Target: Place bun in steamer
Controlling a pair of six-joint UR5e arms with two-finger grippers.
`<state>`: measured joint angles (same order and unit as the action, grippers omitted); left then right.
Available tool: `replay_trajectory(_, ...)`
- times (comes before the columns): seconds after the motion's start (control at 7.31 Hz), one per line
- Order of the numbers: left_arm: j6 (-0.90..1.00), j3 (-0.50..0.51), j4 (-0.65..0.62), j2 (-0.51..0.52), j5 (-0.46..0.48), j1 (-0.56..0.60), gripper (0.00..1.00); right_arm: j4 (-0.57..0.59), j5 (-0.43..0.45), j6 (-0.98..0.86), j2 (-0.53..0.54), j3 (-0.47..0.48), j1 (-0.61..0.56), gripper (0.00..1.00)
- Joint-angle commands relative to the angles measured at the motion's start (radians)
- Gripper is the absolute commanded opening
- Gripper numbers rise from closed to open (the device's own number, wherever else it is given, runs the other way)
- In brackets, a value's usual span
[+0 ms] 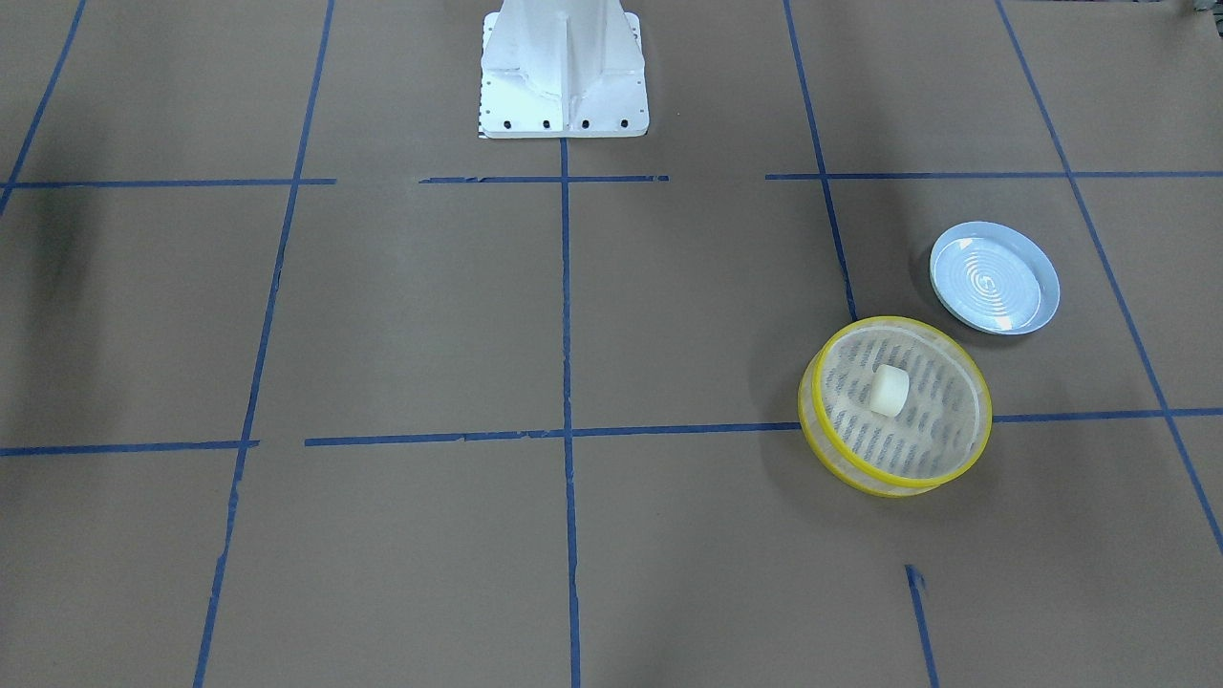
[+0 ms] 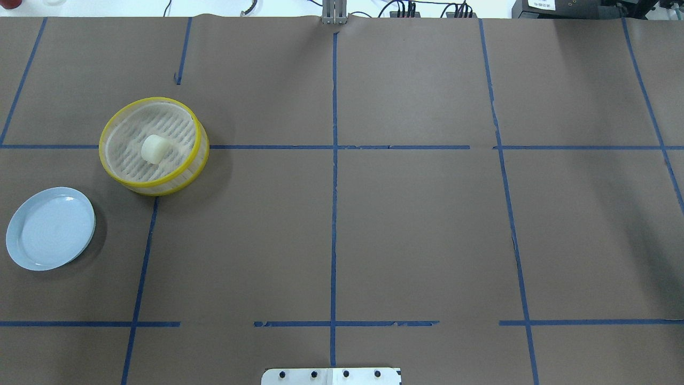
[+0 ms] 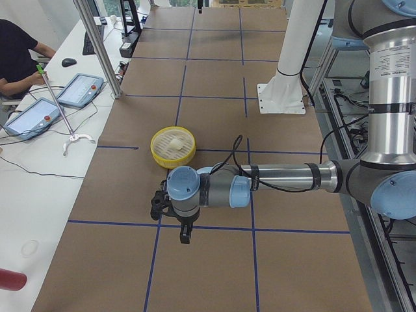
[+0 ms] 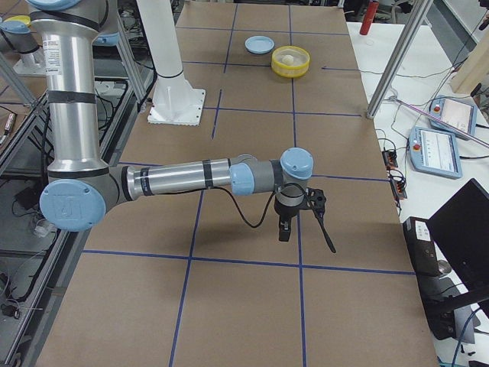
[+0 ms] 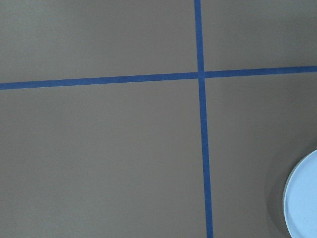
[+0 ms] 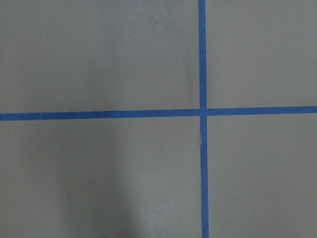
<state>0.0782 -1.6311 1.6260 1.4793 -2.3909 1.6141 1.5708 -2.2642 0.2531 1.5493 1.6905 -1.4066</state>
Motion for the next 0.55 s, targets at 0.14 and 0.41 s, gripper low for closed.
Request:
replay_trajectory(0.14, 0.000, -0.024, 0.000, -0.001, -0.001, 0.001, 1.00, 0.000, 0.000, 0.000, 0.000, 0.000, 0.000, 1.00)
replay_trajectory(0.41, 0.002, -0.017, 0.002, 0.004, -0.001, 0.000, 1.00, 0.000, 0.000, 0.000, 0.000, 0.000, 0.000, 1.00)
